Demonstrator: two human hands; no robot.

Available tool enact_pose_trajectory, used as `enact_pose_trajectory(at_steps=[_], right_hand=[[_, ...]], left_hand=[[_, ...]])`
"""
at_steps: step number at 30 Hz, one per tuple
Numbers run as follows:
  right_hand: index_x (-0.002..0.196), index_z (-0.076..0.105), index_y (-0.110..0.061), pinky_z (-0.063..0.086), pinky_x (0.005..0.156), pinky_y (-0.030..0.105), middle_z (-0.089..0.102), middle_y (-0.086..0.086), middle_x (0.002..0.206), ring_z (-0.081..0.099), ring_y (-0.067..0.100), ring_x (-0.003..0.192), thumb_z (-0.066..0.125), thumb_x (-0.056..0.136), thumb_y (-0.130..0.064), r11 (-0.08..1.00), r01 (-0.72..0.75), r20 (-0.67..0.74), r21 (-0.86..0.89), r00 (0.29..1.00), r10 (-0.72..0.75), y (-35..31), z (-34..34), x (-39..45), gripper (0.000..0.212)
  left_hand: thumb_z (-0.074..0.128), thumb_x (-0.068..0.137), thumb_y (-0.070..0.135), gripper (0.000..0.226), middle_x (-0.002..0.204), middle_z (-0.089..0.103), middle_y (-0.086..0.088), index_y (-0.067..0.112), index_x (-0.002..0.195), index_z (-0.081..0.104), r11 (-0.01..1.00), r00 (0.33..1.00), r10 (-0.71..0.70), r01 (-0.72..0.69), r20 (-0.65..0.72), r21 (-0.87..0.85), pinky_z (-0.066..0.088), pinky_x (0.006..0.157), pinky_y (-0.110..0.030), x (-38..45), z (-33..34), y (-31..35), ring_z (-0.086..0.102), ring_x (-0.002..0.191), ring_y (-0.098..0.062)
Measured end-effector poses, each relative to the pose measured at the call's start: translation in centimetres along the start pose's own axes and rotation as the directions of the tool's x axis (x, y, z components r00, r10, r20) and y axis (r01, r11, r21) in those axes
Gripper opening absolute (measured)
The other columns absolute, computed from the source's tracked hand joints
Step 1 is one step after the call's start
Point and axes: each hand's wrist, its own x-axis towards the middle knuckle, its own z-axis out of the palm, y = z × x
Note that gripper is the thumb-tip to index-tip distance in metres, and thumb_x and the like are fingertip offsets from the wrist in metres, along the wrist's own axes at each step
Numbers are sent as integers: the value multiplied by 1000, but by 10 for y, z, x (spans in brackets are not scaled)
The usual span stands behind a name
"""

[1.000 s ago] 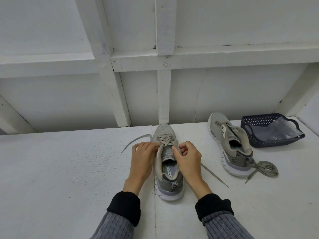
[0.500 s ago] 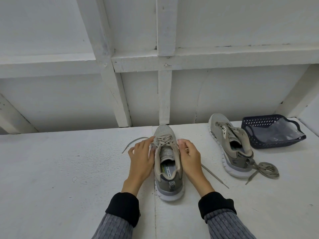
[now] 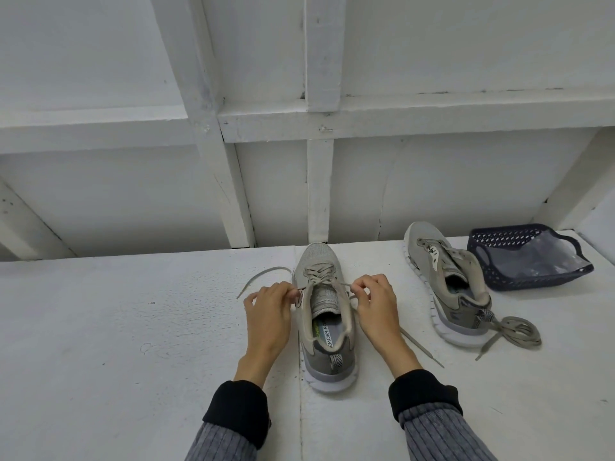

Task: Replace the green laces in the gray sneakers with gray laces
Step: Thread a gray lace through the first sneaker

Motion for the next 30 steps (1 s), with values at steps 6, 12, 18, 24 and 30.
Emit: enact_pose_trajectory(at_steps=[6, 12, 18, 24, 30], right_hand=[[85, 65, -20, 37, 66, 5, 61, 2, 91, 54, 5, 81, 60, 93, -13, 991, -13, 28, 130, 1000, 10, -5, -6, 3, 12], [91, 63, -20, 40, 62, 7, 63, -3, 88, 54, 9, 71, 60, 93, -14, 975, -59, 22, 213, 998, 56, -19, -8, -3, 7], [92, 64, -15, 41, 62, 7, 65, -4, 87, 54, 5, 72, 57, 95, -14, 967, -80, 14, 240, 997, 79, -30, -13, -4, 8], [89, 63, -17, 47, 68, 17, 67, -3, 79, 58, 2, 68, 54, 96, -13, 937, -92, 41, 336, 996, 83, -45, -19, -6, 13], [101, 54, -20, 47, 56, 19, 73, -5, 89, 53, 8, 53, 46, 101, -21, 896, -156, 149, 415, 984, 102, -62, -23, -8, 8]], left_hand=[[47, 101, 11, 25, 104, 71, -1, 7, 90, 68, 669, 946, -199, 322, 256, -669, 43, 93, -31, 8, -18, 10, 63, 96, -6], [47, 101, 11, 24, 105, 74, -5, 8, 102, 72, 550, 969, -177, 245, 175, -798, 50, 98, -28, 24, -38, 37, 66, 108, -17], [44, 100, -3, 30, 114, 69, -6, 5, 117, 68, 774, 991, 50, 40, 123, -632, 49, 91, -18, 26, -39, 43, 65, 108, -13], [63, 93, 5, 18, 99, 71, 2, 14, 104, 74, 842, 994, 40, 24, 106, -539, 54, 85, -26, 18, -35, 48, 66, 97, -12], [69, 90, 10, 19, 85, 73, 8, 25, 99, 62, 947, 993, 60, -23, 104, -321, 47, 75, -10, 21, -30, 52, 65, 80, 0]])
